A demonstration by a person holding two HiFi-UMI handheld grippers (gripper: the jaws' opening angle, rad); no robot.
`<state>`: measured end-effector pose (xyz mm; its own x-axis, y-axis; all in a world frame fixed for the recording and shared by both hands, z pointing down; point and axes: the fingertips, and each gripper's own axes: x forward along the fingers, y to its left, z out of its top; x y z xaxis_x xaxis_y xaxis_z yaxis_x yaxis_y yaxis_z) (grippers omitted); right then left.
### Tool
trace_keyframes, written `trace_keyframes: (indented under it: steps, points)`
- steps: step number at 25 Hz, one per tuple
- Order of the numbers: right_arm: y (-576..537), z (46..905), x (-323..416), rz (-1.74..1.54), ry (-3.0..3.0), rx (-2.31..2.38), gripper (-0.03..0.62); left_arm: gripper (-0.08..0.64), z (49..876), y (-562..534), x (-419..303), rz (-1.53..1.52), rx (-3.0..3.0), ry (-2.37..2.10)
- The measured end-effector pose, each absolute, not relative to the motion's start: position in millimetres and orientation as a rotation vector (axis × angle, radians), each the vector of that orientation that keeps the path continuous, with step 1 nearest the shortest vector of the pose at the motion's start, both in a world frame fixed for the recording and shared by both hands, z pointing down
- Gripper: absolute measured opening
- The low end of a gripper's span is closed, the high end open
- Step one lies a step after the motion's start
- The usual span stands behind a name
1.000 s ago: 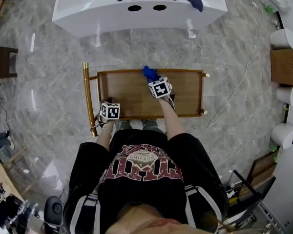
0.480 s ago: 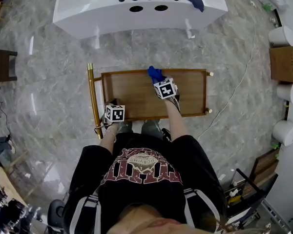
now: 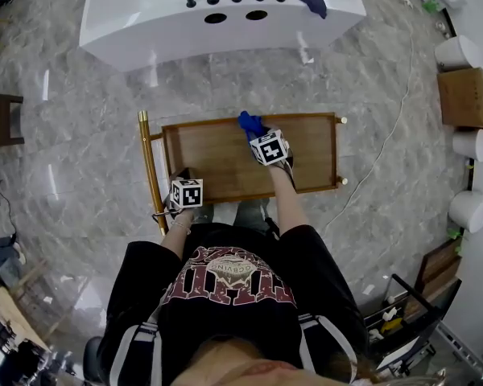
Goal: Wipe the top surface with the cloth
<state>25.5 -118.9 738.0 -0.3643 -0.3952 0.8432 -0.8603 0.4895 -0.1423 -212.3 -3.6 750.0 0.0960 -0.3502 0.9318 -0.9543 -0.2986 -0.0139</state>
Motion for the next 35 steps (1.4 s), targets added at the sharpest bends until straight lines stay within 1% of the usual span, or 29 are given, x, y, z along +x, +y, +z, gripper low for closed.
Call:
trace_keyframes:
  steps: [9, 13, 25, 29, 35]
  points:
    - [-117.1, 738.3, 28.6, 0.787, -1.972, 1.097, 0.095, 0.049, 750.0, -5.1, -214.0, 1.115, 1.688, -1.332]
    - [-118.4, 737.6, 25.9, 0.754, -1.988, 1.043, 0.095, 0.049, 749.0, -5.6, -215.5, 1.093, 1.669, -1.363]
    - [-116.4, 733.2, 26.4, 0.687, -1.984, 1.022, 0.095, 0.049, 750.4, -3.5, -215.6, 1.099, 1.643, -1.386]
    - [-113.6, 731.8, 38.8, 0.685, -1.970, 1.079, 0.095, 0.049, 750.4, -3.5, -216.4, 1.122, 1.677, -1.406]
    - [-114.0, 732.9, 65.3, 0.679, -1.968, 1.046, 0.095, 0.049, 751.7, -1.9, -217.9, 1.110, 1.611, -1.453]
